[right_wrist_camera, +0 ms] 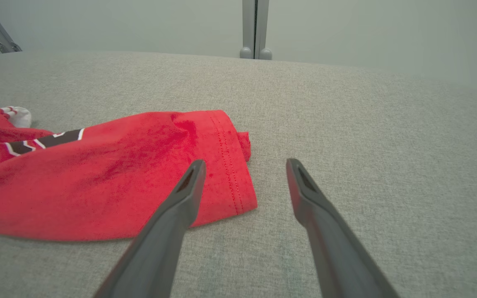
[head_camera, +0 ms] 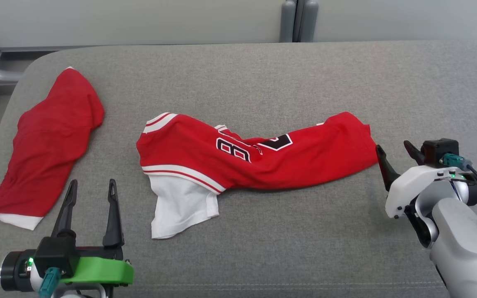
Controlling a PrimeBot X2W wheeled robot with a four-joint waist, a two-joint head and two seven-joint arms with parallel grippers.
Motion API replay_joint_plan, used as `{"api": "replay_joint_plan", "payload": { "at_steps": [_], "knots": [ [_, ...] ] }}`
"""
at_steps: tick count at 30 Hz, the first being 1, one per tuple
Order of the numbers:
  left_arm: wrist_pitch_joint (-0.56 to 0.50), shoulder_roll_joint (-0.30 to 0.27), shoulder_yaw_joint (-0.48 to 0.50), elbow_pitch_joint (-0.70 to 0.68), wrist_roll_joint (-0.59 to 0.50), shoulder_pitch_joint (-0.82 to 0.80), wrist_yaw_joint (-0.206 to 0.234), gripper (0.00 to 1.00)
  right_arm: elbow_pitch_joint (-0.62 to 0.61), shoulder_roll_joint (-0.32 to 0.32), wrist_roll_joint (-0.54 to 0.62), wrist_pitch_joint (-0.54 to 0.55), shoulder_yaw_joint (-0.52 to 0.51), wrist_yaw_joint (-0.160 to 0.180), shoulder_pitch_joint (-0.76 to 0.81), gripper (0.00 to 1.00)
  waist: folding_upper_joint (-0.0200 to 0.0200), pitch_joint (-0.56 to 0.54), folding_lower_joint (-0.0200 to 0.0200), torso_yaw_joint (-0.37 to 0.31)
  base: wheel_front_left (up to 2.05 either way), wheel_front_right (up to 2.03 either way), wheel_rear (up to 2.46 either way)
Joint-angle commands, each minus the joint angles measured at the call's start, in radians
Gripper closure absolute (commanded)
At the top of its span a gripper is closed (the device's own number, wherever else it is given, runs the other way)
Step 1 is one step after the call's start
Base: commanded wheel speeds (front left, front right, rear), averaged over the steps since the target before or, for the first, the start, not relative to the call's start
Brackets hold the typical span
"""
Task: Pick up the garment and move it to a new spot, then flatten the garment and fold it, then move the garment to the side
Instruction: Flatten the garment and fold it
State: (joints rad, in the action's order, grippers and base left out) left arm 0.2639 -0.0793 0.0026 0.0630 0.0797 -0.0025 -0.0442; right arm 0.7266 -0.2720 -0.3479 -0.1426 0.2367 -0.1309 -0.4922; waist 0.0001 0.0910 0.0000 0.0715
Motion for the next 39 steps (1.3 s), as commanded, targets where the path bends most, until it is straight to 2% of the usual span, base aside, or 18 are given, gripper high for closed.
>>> {"api": "replay_joint_plan", "payload": {
  "at_steps": [1,7,14,15,16,17,18,28,33,39],
  "knots": [
    [0.0,0.002,0.0,0.001,-0.003,-0.018,-0.005,0.0,0.029,-0.005,-0.01,0.006,0.012,0.0,-0.02,0.0,-0.0001,0.02,0.0,0.019,0.0,0.0,0.0],
    [0.0,0.012,-0.015,0.015,-0.008,-0.045,-0.018,0.0,0.194,-0.015,-0.057,0.012,0.075,0.0,-0.118,0.0,-0.0001,0.052,0.0,0.058,0.0,0.0,0.0],
    [0.0,0.017,-0.013,0.022,-0.009,-0.058,-0.023,0.0,0.322,-0.012,-0.11,-0.004,0.135,0.0,-0.172,0.0,-0.0001,0.07,0.0,0.085,0.0,0.0,0.0],
    [0.0,0.017,-0.012,0.023,-0.01,-0.059,-0.025,0.0,0.333,-0.011,-0.119,-0.005,0.142,0.0,-0.176,0.1,-0.0001,0.071,0.0,0.088,0.0,0.0,0.0],
    [0.0,0.018,-0.012,0.023,-0.011,-0.059,-0.027,0.0,0.345,-0.009,-0.124,-0.007,0.151,0.0,-0.18,0.49,-0.0001,0.073,0.0,0.089,0.0,0.0,0.0],
    [0.0,0.018,-0.011,0.023,-0.011,-0.059,-0.026,0.0,0.355,-0.009,-0.131,-0.009,0.159,0.0,-0.184,0.66,-0.0001,0.073,0.0,0.09,0.0,0.0,0.0],
    [0.0,0.019,-0.01,0.024,-0.011,-0.061,-0.026,0.0,0.361,-0.009,-0.138,-0.013,0.167,0.0,-0.189,1.0,-0.0001,0.074,0.0,0.09,0.0,0.0,0.0],
    [0.0,0.022,-0.006,0.045,-0.011,-0.052,-0.031,0.0,0.313,-0.016,-0.217,-0.11,0.228,0.0,-0.171,1.0,-0.0001,0.047,0.0,0.062,0.0,0.0,0.0],
    [0.0,0.024,-0.007,0.054,-0.012,-0.03,-0.034,0.0,0.192,-0.047,-0.277,-0.123,0.254,0.0,-0.118,1.0,-0.0001,0.019,0.0,0.034,0.0,0.0,0.0],
    [0.0,0.024,0.0,0.057,-0.017,-0.009,-0.035,0.0,-0.013,-0.096,-0.367,-0.124,0.27,0.0,-0.024,1.0,-0.0001,-0.006,0.0,0.001,0.0,0.0,0.0]
  ]
}}
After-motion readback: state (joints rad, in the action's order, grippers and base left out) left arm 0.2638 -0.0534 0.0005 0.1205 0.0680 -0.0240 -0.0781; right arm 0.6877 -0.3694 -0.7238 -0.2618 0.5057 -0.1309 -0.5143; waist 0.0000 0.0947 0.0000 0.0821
